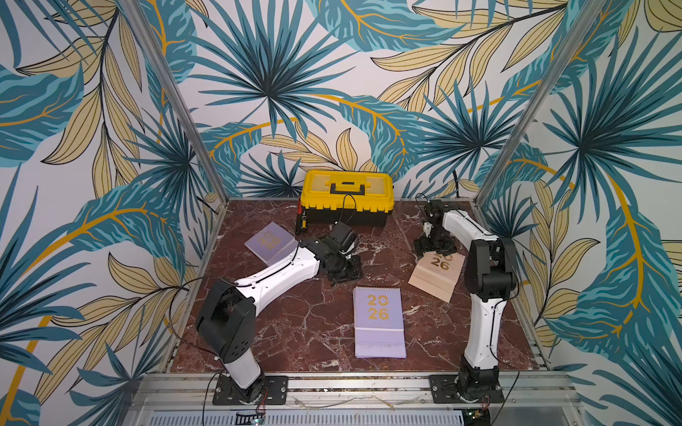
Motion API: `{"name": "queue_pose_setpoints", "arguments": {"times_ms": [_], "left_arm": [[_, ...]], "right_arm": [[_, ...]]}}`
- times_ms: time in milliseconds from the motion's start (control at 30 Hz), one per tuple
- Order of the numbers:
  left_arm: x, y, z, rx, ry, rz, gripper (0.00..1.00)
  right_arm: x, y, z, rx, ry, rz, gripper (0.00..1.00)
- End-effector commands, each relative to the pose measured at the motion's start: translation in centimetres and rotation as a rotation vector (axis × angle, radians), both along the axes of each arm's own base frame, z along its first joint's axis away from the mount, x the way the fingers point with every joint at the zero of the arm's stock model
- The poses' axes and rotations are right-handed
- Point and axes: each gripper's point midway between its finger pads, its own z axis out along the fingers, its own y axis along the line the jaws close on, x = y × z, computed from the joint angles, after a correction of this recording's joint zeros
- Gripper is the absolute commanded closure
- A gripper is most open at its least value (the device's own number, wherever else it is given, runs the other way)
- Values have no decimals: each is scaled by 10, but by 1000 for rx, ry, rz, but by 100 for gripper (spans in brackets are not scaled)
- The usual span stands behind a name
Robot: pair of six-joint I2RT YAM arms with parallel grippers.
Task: Stack the calendars
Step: Move the calendar to the center of the board, then pick up the calendar at the center of the board.
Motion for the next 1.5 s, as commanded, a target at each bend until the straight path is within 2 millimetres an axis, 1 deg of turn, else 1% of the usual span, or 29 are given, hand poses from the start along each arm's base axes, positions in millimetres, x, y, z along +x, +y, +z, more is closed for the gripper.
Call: {"name": "queue_pose_setpoints", "arguments": {"times_ms": [0,67,133,233,433,600,667,833,967,1067,1300,1467], "left_arm": [[4,-10,13,-23,-42,-31,63],[3,-10,13,-24,-41,-30,63],[4,-11,13,-24,-46,-31,63],[6,-13,15,-30,-47,-32,63],[8,-15,13,-29,-42,-31,63],[9,-18,9,-28,-31,-38,63],[9,-18,8,-25,-33,-38,63],[10,-18,6,-24,-26,-36,63],[10,-19,6,-26,-27,-38,63],[10,-19,7,-27,-28,-39,63],[13,-22,12,-39,-34,-42,63],[17,-32,18,-54,-46,-56,63]], "right_arm": [[3,1,12,12,-71,-41,3],[14,-3,29,-2,-144,-57,1],[28,-4,46,18,-209,-82,1],[46,-8,52,87,-225,-149,1],[74,-28,45,146,-254,-243,1],[88,-35,28,190,-227,-275,1],[91,-33,21,220,-213,-284,1],[89,-26,5,300,-171,-311,1],[80,-20,-8,352,-125,-333,1],[69,-16,-14,373,-102,-340,1],[40,-6,-13,407,-92,-355,1],[16,11,-16,461,-73,-371,1]]}}
